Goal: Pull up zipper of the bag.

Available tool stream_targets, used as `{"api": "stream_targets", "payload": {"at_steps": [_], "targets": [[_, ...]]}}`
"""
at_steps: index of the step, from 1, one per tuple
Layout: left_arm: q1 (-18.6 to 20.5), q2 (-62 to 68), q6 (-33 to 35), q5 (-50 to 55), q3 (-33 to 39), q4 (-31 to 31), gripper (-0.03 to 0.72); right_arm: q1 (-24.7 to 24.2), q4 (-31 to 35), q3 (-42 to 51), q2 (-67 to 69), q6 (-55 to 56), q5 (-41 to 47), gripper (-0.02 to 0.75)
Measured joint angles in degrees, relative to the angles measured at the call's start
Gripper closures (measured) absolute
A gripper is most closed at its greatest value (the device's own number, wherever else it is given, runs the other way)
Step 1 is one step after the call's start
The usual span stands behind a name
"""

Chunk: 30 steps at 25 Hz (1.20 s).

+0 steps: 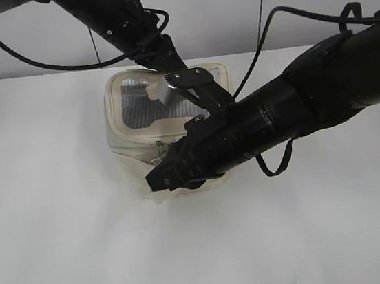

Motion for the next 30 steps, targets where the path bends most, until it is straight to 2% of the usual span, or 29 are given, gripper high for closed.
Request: {"api": "stream_targets", "payload": {"at_steps": [1,3,6,7,9,12,14,17,20,23,27,30], "targets": [[-0.05,-0.05,0.00,0.00,0.00,-0.07,0.634,0.00,-0.17,-0.27,0.42,1.59,0.26,0.686],[-0.12,-0.05,-0.07,-0.44,0.00,-0.38,0.582,-0.13,-2.46,-0.35,0.53,5.70,2.33,0.584],[-0.18,-0.18,-0.96,-0.88,0.00,-0.55,0.450,-1.90,-12.22,-0.35,-0.03,15.23,5.54,0.349],[-0.18,-0.41,-2.19,-0.73,0.00,-0.30,0.422,-3.01,-15.33,-0.35,-0.56,18.95,6.17,0.293],[-0.03,-1.09,-5.33,-0.28,0.00,0.88,0.417,-6.39,-22.26,-0.35,-2.38,24.83,8.20,0.249],[0.53,-3.18,-11.03,0.14,0.27,4.12,0.469,-11.23,-29.57,-0.35,-5.51,31.19,12.57,0.243],[1.38,-5.74,-16.04,0.57,0.98,7.68,0.486,-14.09,-32.12,0.19,-7.91,34.30,14.16,0.245],[2.79,-10.46,-21.36,0.71,3.61,12.92,0.494,-17.65,-37.13,1.99,-12.46,38.98,14.65,0.246],[3.67,-16.73,-23.44,-0.39,8.59,15.87,0.496,-20.87,-44.37,4.90,-17.66,45.86,16.10,0.248],[4.14,-24.82,-23.90,-4.80,17.02,17.69,0.496,-24.16,-49.45,9.27,-24.02,51.55,16.20,0.248],[5.56,-37.87,-24.17,-13.29,32.86,18.10,0.496,-27.99,-51.32,13.88,-32.31,55.50,18.99,0.249],[6.83,-48.16,-24.84,-17.64,45.42,18.37,0.496,-28.59,-52.22,16.36,-37.37,57.18,22.76,0.251]]}}
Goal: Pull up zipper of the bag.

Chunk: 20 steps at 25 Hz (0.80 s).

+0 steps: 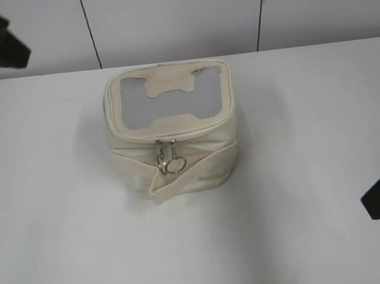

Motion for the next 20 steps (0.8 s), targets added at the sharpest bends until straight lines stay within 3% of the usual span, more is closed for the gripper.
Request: {"api": "stream_targets", "payload": {"at_steps": [5,9,13,20], "targets": [[2.87,-20.41,-4.20,-0.46,18.33,1.37,0.496,0.00,-2.82,2.31,-9.60,2.01,3.96,0.251],[3.66,-43.20,-10.01,2.94,28.86,3.55,0.496,-0.06,-3.97,4.90,-19.73,3.83,5.63,0.251],[3.66,-62.35,-16.17,10.74,33.73,9.64,0.496,-0.06,-7.03,7.98,-30.99,7.80,7.94,0.251],[3.66,-84.05,-17.44,21.93,36.83,17.38,0.496,-0.06,-18.46,9.28,-50.76,15.06,8.87,0.251]]}}
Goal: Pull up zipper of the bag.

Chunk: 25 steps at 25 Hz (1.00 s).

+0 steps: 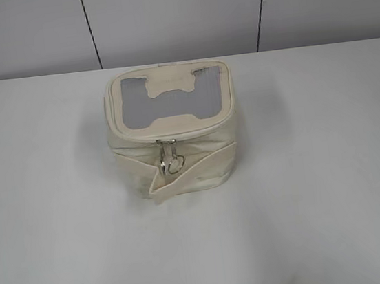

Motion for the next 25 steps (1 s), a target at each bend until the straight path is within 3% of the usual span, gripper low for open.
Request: {"api": "stream_targets", "payload": {"at_steps": [7,15,25], "targets": [[0.11,0.64,-0.16,-2.92,3.44,1.32,0.496,0.00,-9.83,0.11,-16.14,3.37,-0.11,0.256],[0.11,0.76,-0.16,-9.30,5.57,1.21,0.496,0.00,-10.71,0.55,-19.51,3.52,-0.22,0.257],[0.11,0.76,-0.16,-9.65,5.57,0.00,0.496,0.00,-10.99,0.55,-19.51,3.93,-0.22,0.380]]}}
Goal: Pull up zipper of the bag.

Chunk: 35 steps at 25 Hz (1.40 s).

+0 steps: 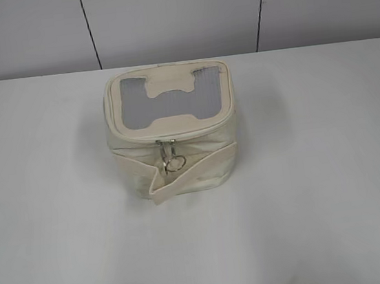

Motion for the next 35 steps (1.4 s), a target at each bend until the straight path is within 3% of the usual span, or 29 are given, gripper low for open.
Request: {"api": "stream_targets", "payload": {"at_steps": [6,24,31,35], "targets": [[0.06,0.00,-0.12,0.00,0.00,-0.85,0.496,0.00,-0.39,0.00,0.00,4.49,-0.19,0.388],[0.24,-0.81,-0.18,0.01,0.00,-0.96,0.496,-0.22,-0.76,0.00,0.00,4.55,-0.24,0.401],[9.83,-1.11,-0.18,0.01,0.00,-0.96,0.496,-8.14,-0.59,0.00,0.00,4.55,-0.24,0.401],[11.60,-1.11,-0.23,0.01,0.00,-0.96,0.496,-9.25,-0.27,0.00,0.00,4.55,-0.26,0.401]]}}
